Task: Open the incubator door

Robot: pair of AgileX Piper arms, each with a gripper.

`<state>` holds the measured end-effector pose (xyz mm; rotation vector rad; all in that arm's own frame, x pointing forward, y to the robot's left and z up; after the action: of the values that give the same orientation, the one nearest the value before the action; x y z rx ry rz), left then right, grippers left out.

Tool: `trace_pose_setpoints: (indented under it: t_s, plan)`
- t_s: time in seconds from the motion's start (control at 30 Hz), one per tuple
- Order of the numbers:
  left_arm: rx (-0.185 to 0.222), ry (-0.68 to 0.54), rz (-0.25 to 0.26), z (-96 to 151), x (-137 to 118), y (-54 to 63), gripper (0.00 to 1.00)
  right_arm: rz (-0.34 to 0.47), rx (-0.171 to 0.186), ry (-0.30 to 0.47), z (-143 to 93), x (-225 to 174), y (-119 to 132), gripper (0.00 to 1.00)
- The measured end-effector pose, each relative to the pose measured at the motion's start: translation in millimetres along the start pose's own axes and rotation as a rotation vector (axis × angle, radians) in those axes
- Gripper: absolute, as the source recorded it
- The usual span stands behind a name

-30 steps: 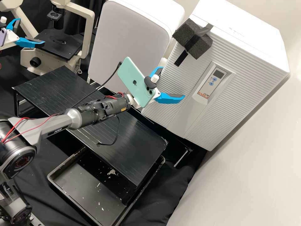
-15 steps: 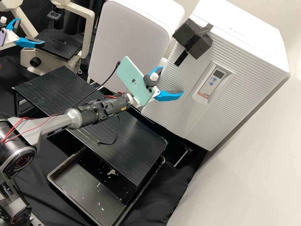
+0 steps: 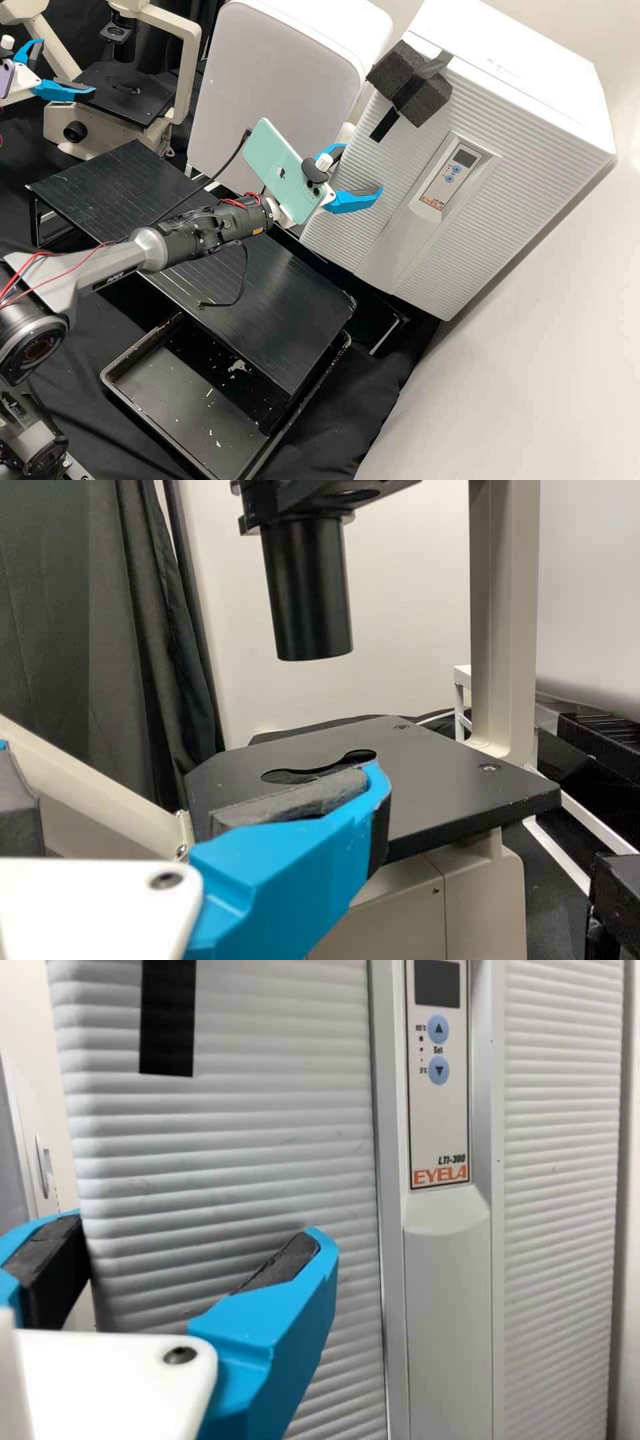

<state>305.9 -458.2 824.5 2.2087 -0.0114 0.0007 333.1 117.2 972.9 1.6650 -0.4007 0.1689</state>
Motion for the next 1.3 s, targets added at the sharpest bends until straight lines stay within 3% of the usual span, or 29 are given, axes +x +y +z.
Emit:
trace_pose_setpoints:
  t_s: [0.3,0.5,0.57,0.77,1.0,1.1,1.2,1.3]
  plan:
    - [0.000,0.000,0.000,0.0,0.0,0.0,1.00,-0.047,0.039,-0.079,-8.8,-10.3,3.6,0.00]
    - [0.000,0.000,0.000,0.0,0.0,0.0,1.00,-0.058,0.041,-0.108,-8.8,-21.7,6.1,0.00]
    - [0.000,0.000,0.000,0.0,0.0,0.0,1.00,-0.034,0.025,-0.113,-7.3,-30.4,6.4,0.00]
    - [0.000,0.000,0.000,0.0,0.0,0.0,1.00,0.096,-0.026,-0.132,-1.4,-63.3,10.0,0.00]
    - [0.000,0.000,0.000,0.0,0.0,0.0,1.00,0.293,-0.059,-0.153,9.0,-103.6,16.0,0.00]
    - [0.000,0.000,0.000,0.0,0.0,0.0,1.00,0.378,-0.063,-0.204,22.5,-124.2,25.1,0.00]
    - [0.000,0.000,0.000,0.0,0.0,0.0,1.00,0.463,-0.029,-0.245,35.9,-148.8,37.4,0.00]
    - [0.000,0.000,0.000,0.0,0.0,0.0,1.00,0.485,-0.017,-0.249,44.7,-163.6,42.5,0.00]
